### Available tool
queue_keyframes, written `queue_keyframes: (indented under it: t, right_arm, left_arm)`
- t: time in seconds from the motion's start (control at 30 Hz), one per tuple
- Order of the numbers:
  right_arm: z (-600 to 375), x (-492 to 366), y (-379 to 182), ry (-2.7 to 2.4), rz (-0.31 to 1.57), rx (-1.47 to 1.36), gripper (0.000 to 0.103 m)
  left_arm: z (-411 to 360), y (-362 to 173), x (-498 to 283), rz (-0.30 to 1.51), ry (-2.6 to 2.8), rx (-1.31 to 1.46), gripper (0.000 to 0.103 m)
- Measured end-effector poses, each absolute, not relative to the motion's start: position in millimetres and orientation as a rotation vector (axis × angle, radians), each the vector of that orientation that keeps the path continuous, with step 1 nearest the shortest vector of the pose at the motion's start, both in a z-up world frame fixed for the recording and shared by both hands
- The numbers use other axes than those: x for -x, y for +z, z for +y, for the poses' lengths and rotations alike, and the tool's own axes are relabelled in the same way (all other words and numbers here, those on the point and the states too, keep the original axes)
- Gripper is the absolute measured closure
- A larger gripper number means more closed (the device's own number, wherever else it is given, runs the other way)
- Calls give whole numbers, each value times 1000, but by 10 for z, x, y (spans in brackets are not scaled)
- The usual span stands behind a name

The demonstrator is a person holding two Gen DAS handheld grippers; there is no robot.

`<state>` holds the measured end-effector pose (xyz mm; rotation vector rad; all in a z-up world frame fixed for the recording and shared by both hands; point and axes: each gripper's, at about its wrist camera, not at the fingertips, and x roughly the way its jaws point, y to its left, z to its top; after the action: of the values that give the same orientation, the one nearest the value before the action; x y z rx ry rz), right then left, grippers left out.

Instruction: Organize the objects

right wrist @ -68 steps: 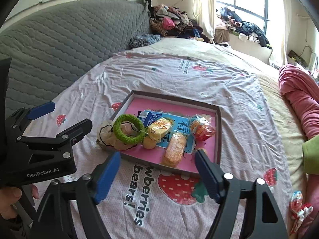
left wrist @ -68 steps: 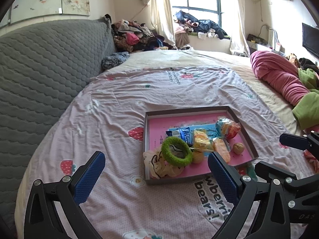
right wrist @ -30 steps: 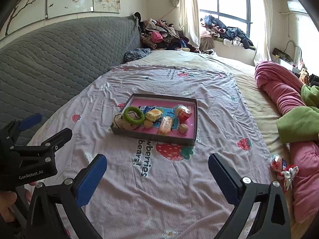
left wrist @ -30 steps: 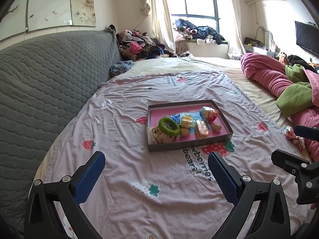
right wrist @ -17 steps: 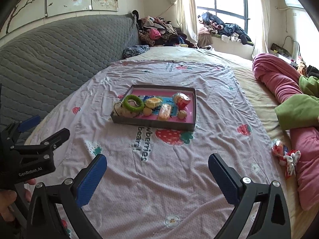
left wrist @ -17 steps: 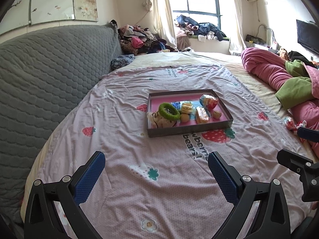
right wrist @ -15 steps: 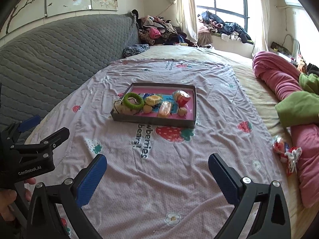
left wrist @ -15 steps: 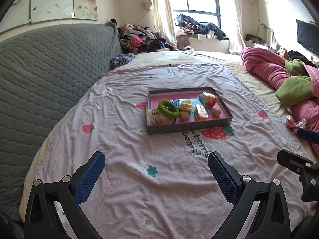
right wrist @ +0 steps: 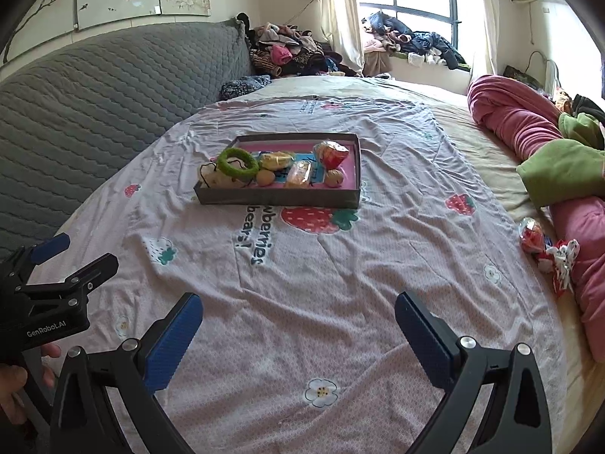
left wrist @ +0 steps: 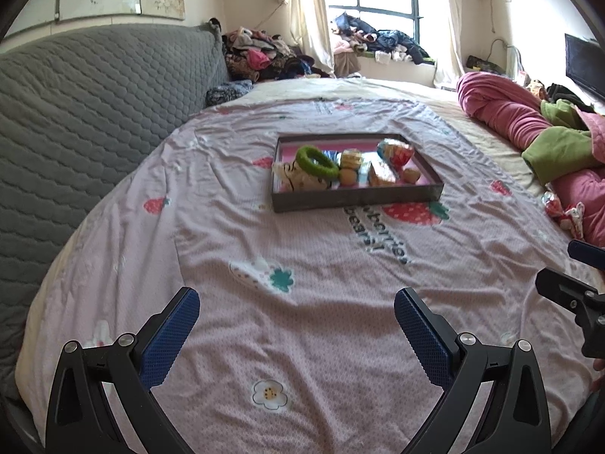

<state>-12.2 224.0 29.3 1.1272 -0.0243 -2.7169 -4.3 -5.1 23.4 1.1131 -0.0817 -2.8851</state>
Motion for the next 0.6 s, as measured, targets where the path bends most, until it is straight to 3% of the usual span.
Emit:
queue_keyframes:
  t: [0.6]
  right_arm:
    - [2262, 231, -222, -2711, -50, -1197, 0]
  left_arm:
    - [-132, -284, 240, -52, -2864, -1183, 0]
